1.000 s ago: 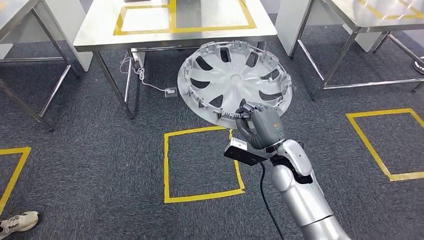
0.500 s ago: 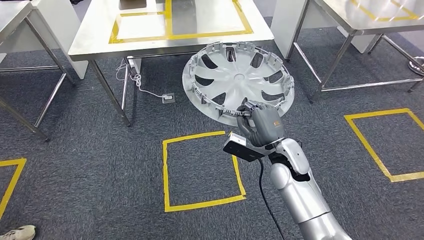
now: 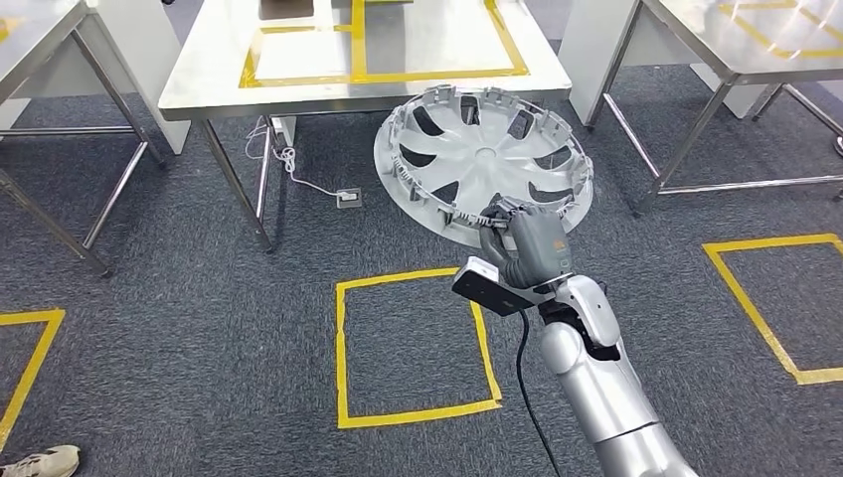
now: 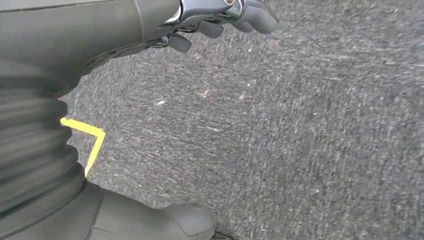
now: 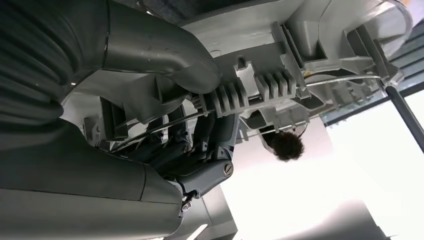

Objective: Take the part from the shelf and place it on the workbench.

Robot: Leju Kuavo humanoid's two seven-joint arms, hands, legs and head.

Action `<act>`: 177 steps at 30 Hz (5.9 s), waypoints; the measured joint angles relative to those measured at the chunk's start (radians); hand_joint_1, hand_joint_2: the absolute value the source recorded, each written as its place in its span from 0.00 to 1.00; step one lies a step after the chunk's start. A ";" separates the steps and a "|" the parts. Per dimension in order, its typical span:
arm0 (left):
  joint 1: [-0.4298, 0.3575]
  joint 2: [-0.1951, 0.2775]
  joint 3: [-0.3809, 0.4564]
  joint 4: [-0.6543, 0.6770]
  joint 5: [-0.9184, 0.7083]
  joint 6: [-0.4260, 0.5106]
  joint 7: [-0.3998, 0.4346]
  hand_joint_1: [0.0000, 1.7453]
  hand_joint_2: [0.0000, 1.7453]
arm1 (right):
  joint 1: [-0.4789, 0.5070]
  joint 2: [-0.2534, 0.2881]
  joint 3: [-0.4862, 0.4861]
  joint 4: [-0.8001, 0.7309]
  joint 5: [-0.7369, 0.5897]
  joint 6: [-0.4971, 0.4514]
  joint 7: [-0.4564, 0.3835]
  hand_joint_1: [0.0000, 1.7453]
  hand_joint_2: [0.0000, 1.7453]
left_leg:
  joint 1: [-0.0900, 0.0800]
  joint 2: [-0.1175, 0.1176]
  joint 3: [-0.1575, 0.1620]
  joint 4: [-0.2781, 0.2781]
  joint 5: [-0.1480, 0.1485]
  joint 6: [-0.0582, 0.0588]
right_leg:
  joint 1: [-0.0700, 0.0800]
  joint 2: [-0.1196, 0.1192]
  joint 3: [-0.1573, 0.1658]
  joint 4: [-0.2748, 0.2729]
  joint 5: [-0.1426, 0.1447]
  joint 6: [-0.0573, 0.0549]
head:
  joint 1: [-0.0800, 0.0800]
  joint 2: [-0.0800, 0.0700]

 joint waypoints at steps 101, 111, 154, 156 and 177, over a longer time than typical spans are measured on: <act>0.028 0.053 0.000 -0.006 0.020 0.003 -0.002 0.00 1.00 | -0.038 0.084 -0.024 -0.163 0.080 -0.257 0.014 1.00 1.00 | 0.009 0.019 -0.104 0.217 -0.102 -0.056 | -0.019 0.002 0.053 -0.042 -0.018 -0.014 | -0.019 0.000; 0.028 0.064 0.000 -0.006 0.028 0.003 0.025 0.00 1.00 | -0.059 0.125 0.014 -0.171 0.107 -0.233 0.051 1.00 1.00 | 0.006 0.021 -0.024 -0.023 0.046 -0.020 | -0.010 0.005 0.088 -0.031 -0.064 0.021 | -0.022 0.000; 0.026 0.047 0.000 -0.007 0.009 0.003 -0.013 0.00 1.00 | 0.096 0.025 -0.047 -0.293 0.245 -0.271 0.104 1.00 1.00 | 0.007 0.017 0.016 -0.020 0.005 -0.012 | -0.009 0.004 0.025 -0.025 -0.004 0.025 | -0.010 0.000; 0.026 0.047 0.000 -0.007 0.009 0.002 -0.014 0.00 1.00 | 0.095 0.022 -0.047 -0.294 0.252 -0.272 0.109 1.00 1.00 | 0.007 0.017 0.019 -0.025 0.003 -0.025 | -0.007 0.006 0.030 -0.032 -0.009 0.016 | -0.010 0.000; 0.029 0.045 0.000 -0.007 0.001 0.004 0.019 0.00 1.00 | 0.079 0.012 -0.048 -0.286 0.295 -0.235 0.146 1.00 1.00 | 0.011 0.020 0.000 -0.022 0.021 0.006 | -0.019 0.004 -0.037 0.191 -0.152 0.049 | -0.011 0.000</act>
